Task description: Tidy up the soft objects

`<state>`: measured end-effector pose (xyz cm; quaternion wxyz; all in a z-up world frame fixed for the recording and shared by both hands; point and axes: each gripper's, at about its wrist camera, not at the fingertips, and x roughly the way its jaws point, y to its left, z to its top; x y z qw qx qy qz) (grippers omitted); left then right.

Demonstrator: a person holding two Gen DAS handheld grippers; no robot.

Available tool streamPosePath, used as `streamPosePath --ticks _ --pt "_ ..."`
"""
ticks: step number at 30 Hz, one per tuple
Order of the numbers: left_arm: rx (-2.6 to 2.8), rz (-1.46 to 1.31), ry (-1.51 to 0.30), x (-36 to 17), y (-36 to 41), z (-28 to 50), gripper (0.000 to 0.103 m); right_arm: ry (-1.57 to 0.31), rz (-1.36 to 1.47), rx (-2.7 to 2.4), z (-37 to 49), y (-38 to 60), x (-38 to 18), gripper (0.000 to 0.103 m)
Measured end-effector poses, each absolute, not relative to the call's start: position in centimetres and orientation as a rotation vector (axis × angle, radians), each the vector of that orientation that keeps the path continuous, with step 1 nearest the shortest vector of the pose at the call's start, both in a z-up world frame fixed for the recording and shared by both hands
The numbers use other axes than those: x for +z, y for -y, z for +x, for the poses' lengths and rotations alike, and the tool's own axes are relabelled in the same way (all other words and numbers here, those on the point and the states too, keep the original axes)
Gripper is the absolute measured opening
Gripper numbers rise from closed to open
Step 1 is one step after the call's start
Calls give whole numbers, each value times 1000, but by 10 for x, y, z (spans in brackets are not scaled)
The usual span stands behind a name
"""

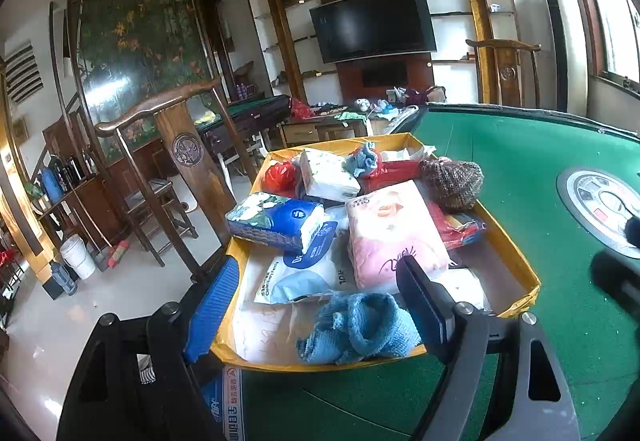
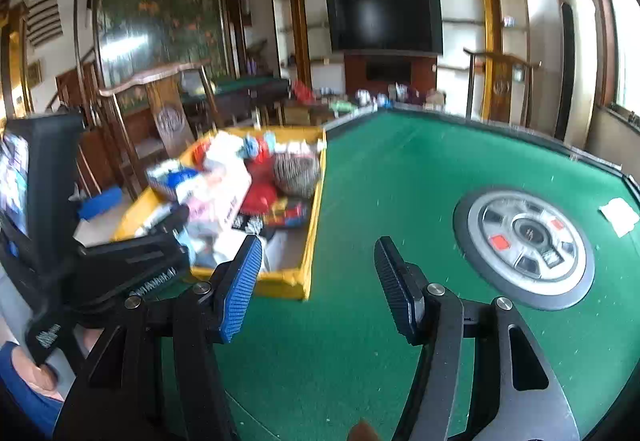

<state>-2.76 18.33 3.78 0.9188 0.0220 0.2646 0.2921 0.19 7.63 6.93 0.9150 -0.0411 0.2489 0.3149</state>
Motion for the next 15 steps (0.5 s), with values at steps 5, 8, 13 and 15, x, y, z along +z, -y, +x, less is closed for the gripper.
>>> streamPosePath --ticks 5,8,13,15 --pt "592 45 -536 39 -182 -28 81 -539 -70 636 8 -73 68 60" --pt "578 100 -526 41 -167 -28 81 -539 -51 610 13 -67 69 60" --pt "504 138 -519 45 -145 -28 81 -548 -2 559 20 -52 72 60" --pt "458 121 -536 46 -141 -25 81 -543 22 537 22 -43 74 60"
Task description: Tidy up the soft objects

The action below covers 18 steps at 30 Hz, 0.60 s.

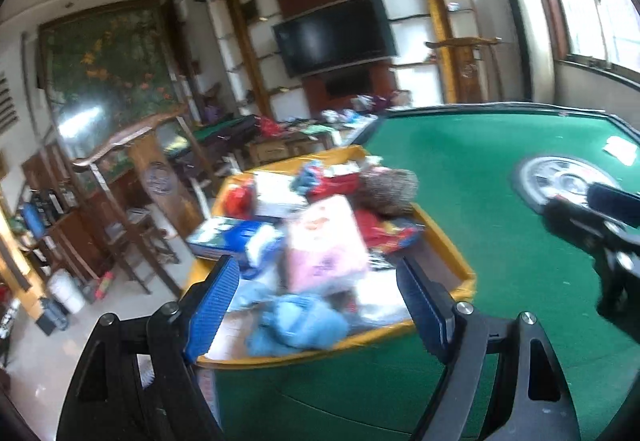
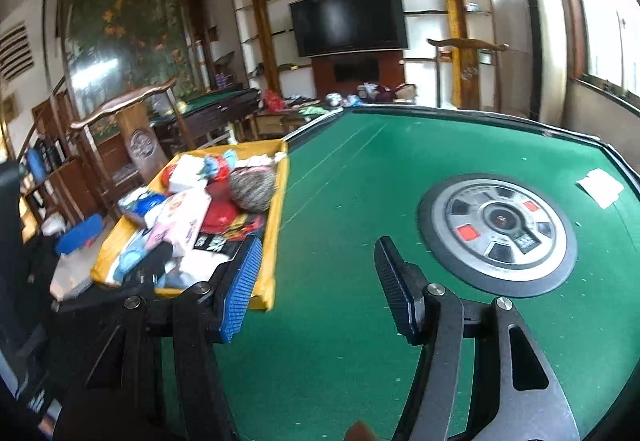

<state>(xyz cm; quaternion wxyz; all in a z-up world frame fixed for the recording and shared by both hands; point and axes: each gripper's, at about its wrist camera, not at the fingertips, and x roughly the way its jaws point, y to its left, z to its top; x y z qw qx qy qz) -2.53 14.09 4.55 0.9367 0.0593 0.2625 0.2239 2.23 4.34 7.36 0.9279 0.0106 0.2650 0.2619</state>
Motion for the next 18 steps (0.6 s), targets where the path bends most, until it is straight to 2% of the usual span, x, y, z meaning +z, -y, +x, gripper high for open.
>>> streamPosePath --ticks 11,18 --pt "329 133 -583 40 -107 -22 81 -588 150 459 38 -6 73 60" --pt "347 100 -602 40 -116 -21 81 -577 106 458 34 -13 74 60"
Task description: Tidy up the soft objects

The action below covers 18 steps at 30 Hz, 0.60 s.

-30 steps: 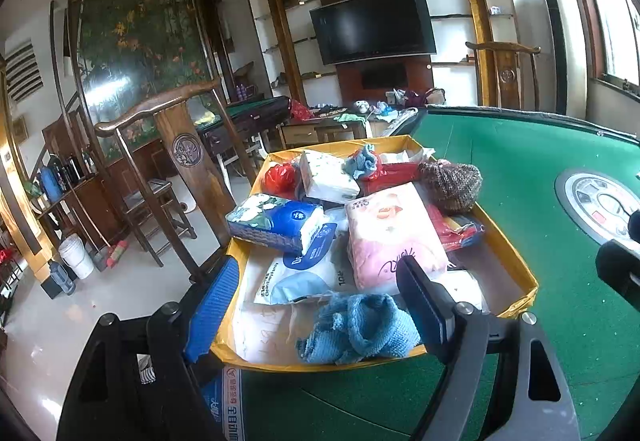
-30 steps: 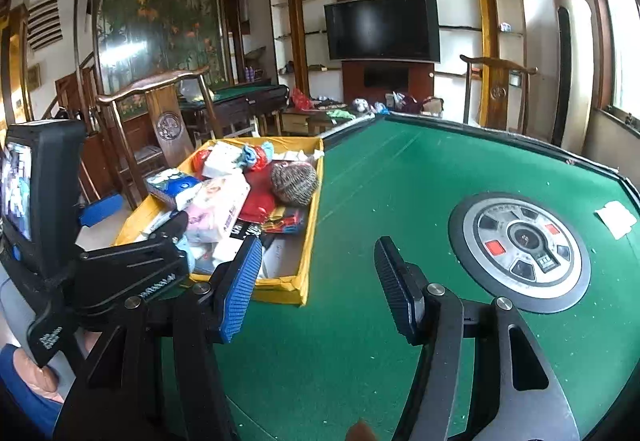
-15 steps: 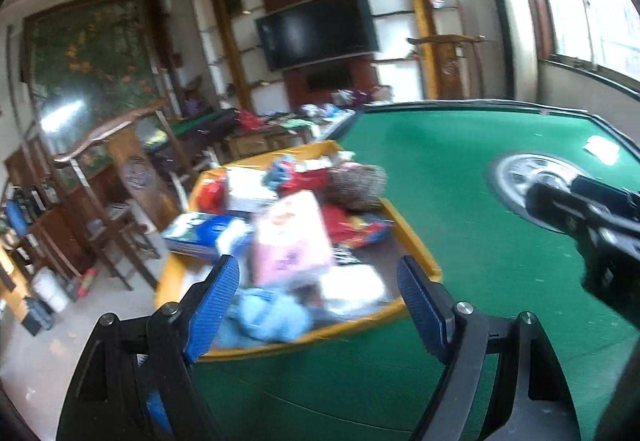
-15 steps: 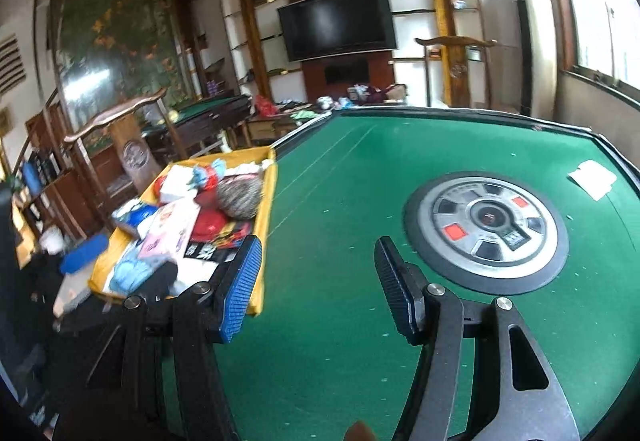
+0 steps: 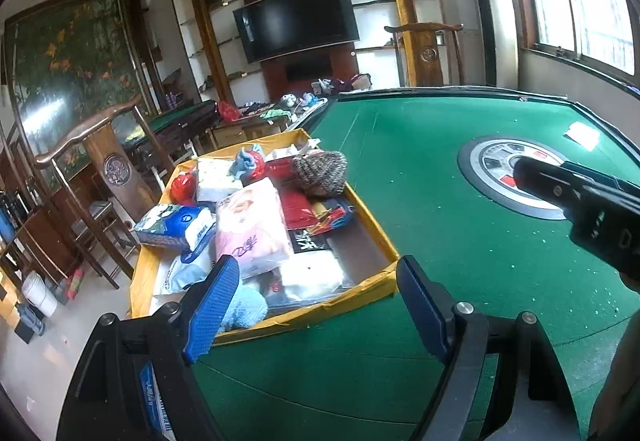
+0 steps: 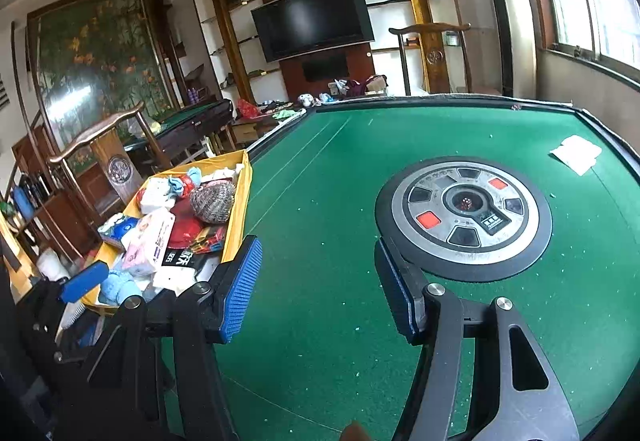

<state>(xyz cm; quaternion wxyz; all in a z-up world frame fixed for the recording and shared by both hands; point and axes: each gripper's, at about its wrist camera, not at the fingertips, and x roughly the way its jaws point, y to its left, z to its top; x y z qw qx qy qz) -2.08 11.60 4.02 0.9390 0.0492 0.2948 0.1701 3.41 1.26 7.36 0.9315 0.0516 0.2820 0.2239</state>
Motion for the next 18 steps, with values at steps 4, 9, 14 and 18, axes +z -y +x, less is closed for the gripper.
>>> streamPosePath --ticks 4,9,14,18 --pt "374 95 -603 41 -124 -22 81 -585 91 466 34 -17 71 60" --pt "455 70 -593 46 -148 -25 81 -580 61 473 30 -23 70 60" --pt "541 36 -585 51 -178 -30 81 -574 12 491 24 -33 69 60" --pt "570 17 -594 48 -190 -31 81 -561 -23 495 19 -39 69 60"
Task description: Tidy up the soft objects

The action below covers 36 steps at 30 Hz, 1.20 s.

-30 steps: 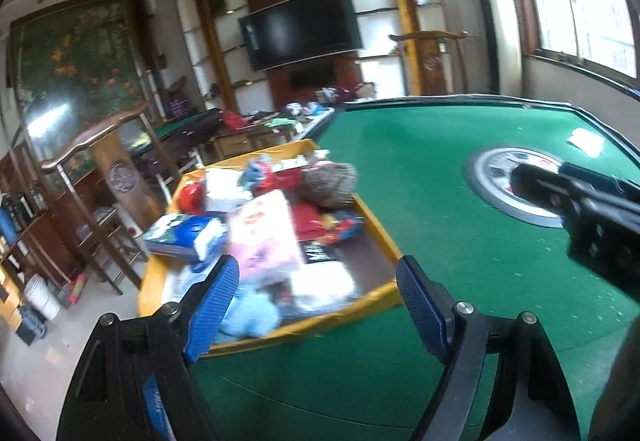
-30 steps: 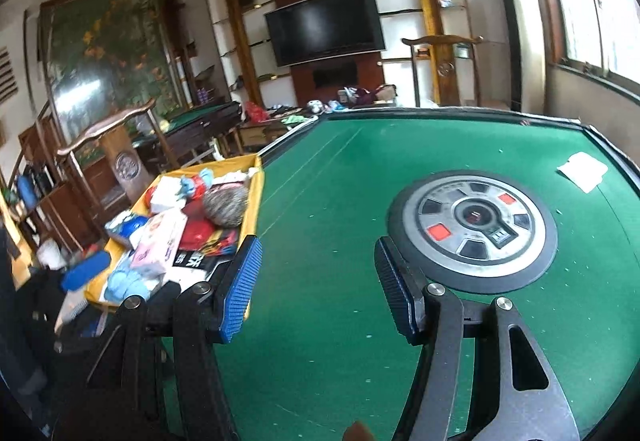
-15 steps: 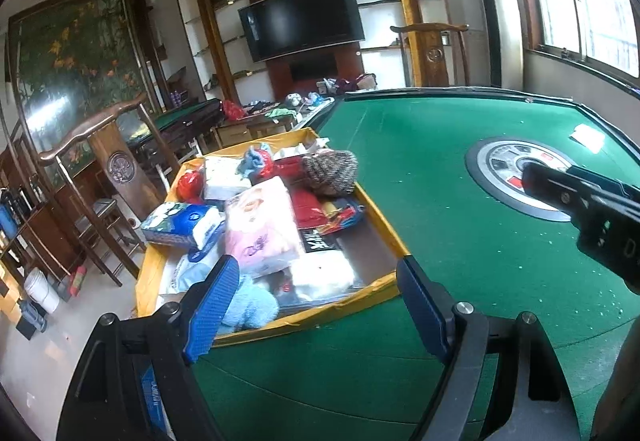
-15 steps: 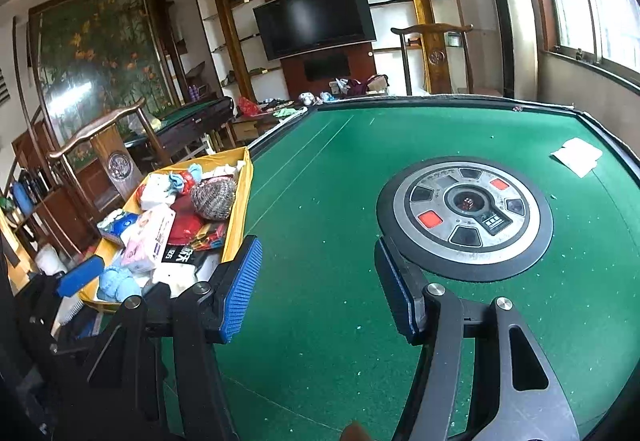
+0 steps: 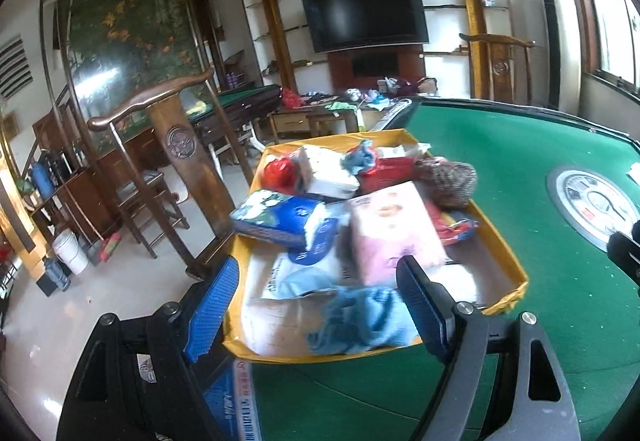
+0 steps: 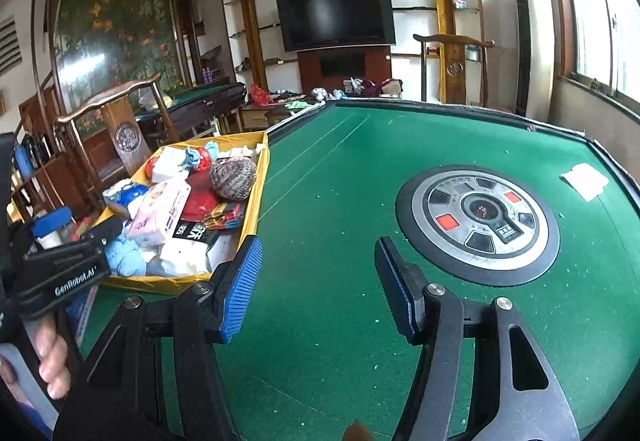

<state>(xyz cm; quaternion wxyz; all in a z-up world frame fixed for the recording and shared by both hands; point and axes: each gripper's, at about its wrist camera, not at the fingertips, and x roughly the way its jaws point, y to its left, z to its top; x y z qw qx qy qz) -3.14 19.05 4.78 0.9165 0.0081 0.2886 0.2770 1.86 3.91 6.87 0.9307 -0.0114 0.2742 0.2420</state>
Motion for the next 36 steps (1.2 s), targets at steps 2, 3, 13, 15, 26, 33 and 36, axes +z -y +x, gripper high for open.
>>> streamPosePath --ticks 2,3,13,15,26,33,36 --pt "577 15 -597 46 -193 -31 81 -556 -38 498 17 -42 69 60" --pt "576 15 -598 46 -193 -32 81 -556 -41 498 16 -42 69 60" --pt "581 21 -597 47 -195 -31 81 -555 -46 500 15 -44 69 59" --pt "581 19 -596 47 -195 -32 81 -556 -46 500 15 -44 69 60" --pt "583 14 -606 47 -198 -33 81 -554 -47 500 14 -44 69 60" --pt "649 43 -582 49 -198 -36 81 -554 -46 499 14 -44 69 60" --pt "648 45 -585 49 -198 -36 81 -555 -46 500 14 -44 69 59"
